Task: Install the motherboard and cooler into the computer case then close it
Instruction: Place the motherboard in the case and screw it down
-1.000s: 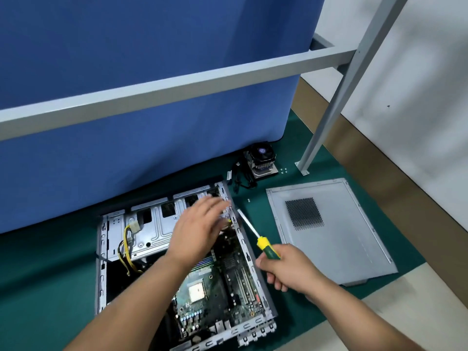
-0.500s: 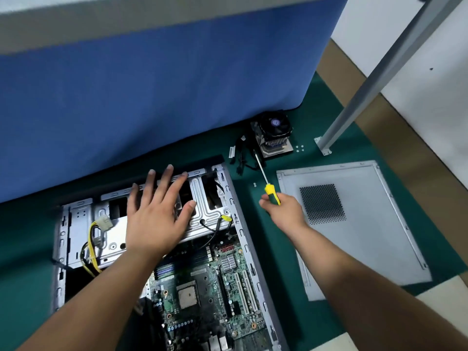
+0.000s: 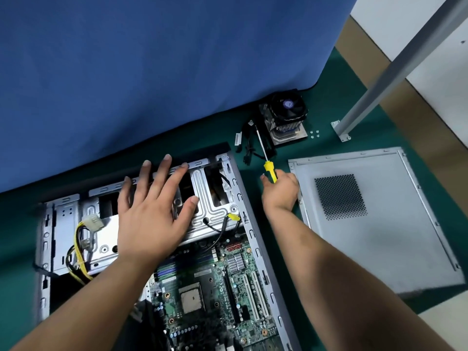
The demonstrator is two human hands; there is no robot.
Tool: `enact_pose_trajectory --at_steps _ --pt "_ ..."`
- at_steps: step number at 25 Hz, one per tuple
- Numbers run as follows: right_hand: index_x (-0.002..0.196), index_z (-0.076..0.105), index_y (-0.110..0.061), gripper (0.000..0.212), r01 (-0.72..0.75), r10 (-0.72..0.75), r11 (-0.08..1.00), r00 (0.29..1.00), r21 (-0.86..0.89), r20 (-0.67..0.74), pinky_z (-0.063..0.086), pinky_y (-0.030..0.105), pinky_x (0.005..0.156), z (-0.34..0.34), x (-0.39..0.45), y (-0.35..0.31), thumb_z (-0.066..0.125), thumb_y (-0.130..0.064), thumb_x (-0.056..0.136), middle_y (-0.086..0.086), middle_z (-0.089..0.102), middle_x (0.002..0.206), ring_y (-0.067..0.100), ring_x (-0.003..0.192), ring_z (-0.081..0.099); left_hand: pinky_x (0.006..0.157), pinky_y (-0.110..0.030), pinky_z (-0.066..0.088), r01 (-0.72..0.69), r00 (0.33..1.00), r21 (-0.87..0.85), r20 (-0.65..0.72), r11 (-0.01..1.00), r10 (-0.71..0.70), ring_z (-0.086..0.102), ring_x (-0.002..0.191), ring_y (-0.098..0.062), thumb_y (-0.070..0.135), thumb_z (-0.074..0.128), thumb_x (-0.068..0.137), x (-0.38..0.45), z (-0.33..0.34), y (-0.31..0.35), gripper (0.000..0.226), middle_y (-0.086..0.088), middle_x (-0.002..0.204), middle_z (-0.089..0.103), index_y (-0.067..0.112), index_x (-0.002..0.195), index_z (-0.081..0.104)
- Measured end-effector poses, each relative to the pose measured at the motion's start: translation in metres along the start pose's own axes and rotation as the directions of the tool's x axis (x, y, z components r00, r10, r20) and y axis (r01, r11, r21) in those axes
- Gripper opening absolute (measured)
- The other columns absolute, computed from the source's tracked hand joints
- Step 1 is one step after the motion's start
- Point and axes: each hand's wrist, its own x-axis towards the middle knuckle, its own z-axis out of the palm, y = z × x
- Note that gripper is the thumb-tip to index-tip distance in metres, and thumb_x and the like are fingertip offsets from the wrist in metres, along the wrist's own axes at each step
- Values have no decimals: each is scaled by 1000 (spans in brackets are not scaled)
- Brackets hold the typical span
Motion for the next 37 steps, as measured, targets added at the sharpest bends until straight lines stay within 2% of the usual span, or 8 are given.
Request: enact_pose_trajectory --at_steps 5,9,12,16,19,26,35,37 --pt "91 72 -13 17 -25 25 1000 994 6 104 46 32 70 -16 -9 5 66 -28 96 2 62 85 31 87 62 124 -43 -3 3 1000 -3 0 1000 -3 -1 158 -11 70 24 101 0 4 -2 61 22 169 9 50 158 18" --pt "86 71 -20 9 -167 101 946 966 279 237 57 38 73 -81 -44 0 65 -16 92 1 74 78 27 80 71 125 -47 -2 5 997 -58 80 998 0 -4 158 -11 71 25 99 1 -10 3 63 21 169 7 49 159 16" --pt "85 71 -22 16 -156 33 884 961 441 275 54 25 63 -138 -83 -10 67 -8 90 -3 76 77 10 70 69 126 -46 -5 24 991 -210 131 977 4 -4 158 -10 68 28 98 -3 -25 4 62 21 168 12 47 157 29" --pt "84 77 -23 13 -123 -79 875 918 469 388 51 19 59 -179 -131 -27 74 -11 87 -1 76 79 5 68 66 126 -54 17 106 987 -645 158 757 -4 23 152 -8 50 54 101 -25 -48 12 39 28 154 37 48 140 52" --pt "88 77 -29 12 -79 -165 899 850 431 500 49 24 64 -183 -166 -40 79 -17 86 -5 75 77 5 66 64 93 -44 60 162 972 -842 225 515 62 69 109 -14 33 63 100 -77 -63 46 27 23 123 68 49 121 65" --pt "89 72 -23 21 -69 -222 918 728 391 649 59 37 82 -186 -205 -47 90 -23 77 -1 75 80 12 78 71 78 -18 56 318 936 -922 342 219 81 75 92 -11 19 74 93 -130 -73 54 12 4 99 79 27 100 80" --pt "93 72 -17 17 -126 -211 925 612 358 762 52 24 64 -192 -213 -53 86 -17 82 4 77 82 10 67 63 84 -30 59 432 842 -883 468 185 268 76 95 -26 24 76 93 -126 -79 31 10 -10 98 78 19 101 76" --pt "98 71 -12 13 -130 -212 923 614 362 760 49 22 60 -192 -215 -52 79 -17 89 6 78 83 10 63 59 93 -38 59 514 820 -854 515 73 252 74 95 -26 19 73 94 -125 -77 35 10 -10 96 77 11 100 72"
